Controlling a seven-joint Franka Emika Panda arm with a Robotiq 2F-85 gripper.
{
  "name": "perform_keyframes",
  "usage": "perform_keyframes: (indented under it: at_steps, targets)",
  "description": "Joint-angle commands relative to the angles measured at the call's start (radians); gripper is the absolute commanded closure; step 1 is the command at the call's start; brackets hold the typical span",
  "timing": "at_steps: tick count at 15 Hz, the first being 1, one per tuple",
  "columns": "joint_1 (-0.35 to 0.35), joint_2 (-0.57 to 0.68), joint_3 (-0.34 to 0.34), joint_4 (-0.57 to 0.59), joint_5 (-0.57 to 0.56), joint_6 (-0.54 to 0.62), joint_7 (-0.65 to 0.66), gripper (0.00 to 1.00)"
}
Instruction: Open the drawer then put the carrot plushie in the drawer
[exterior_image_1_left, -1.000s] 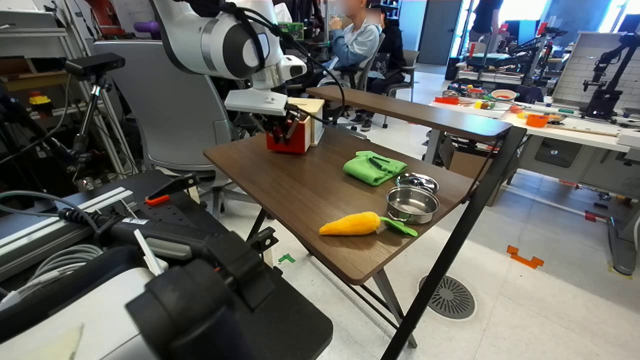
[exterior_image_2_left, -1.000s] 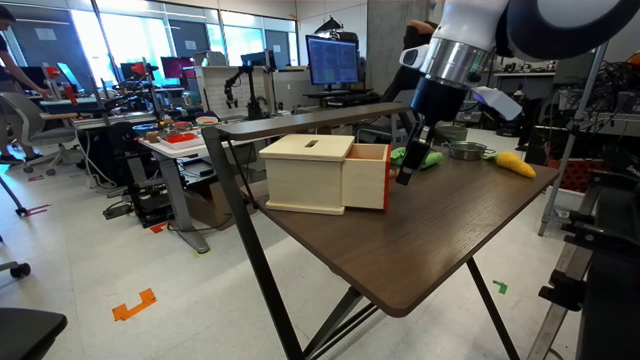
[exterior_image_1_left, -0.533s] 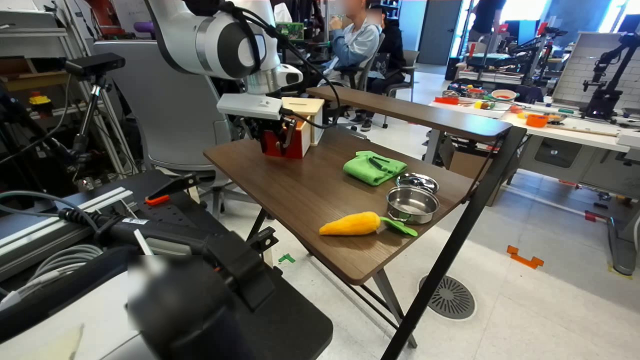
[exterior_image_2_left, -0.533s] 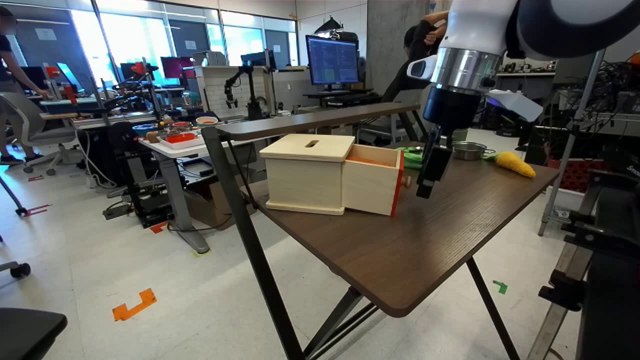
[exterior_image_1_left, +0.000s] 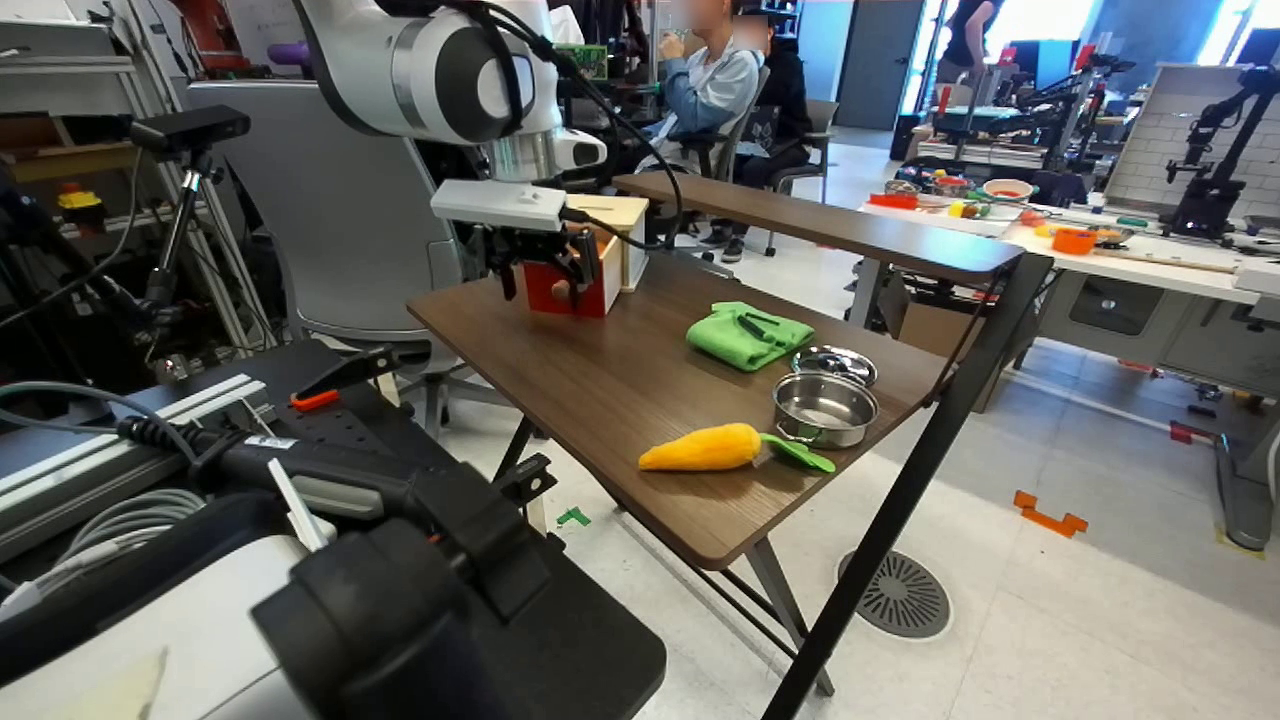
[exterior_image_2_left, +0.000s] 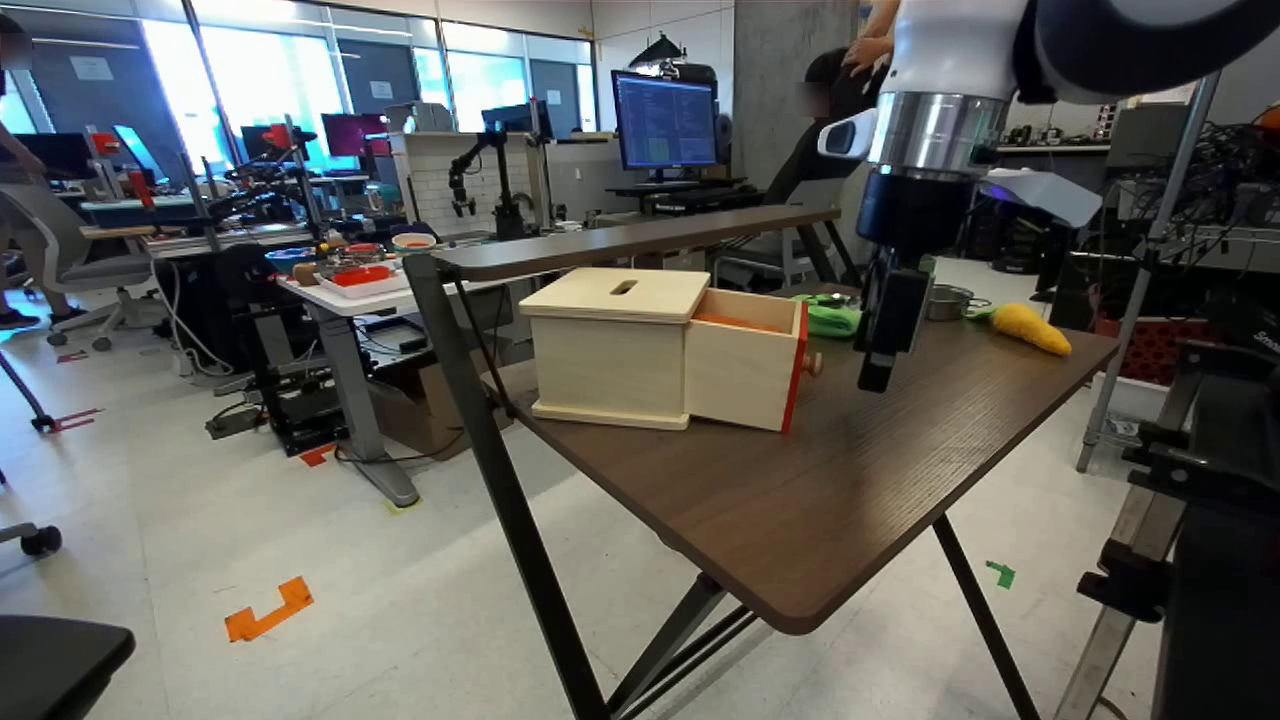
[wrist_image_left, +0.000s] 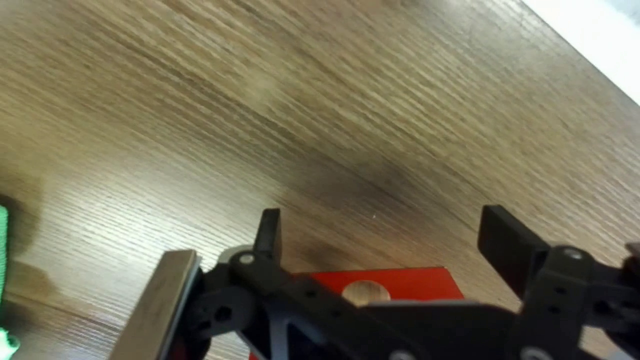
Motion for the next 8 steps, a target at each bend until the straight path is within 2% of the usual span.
perform_keyframes:
  at_steps: [1, 4, 5, 8]
  targets:
    - [0.015, -0.129, -0.05, -0.066, 0.002, -0.074, 0.021, 0.0]
    - [0.052, -0.223, -0.152, -0.13, -0.037, -0.09, 0.121, 0.0]
    - [0.089, -0.25, -0.216, -0.156, -0.087, -0.085, 0.196, 0.0]
    - [0.141, -0.306, -0.342, -0.223, -0.235, -0.11, 0.404, 0.0]
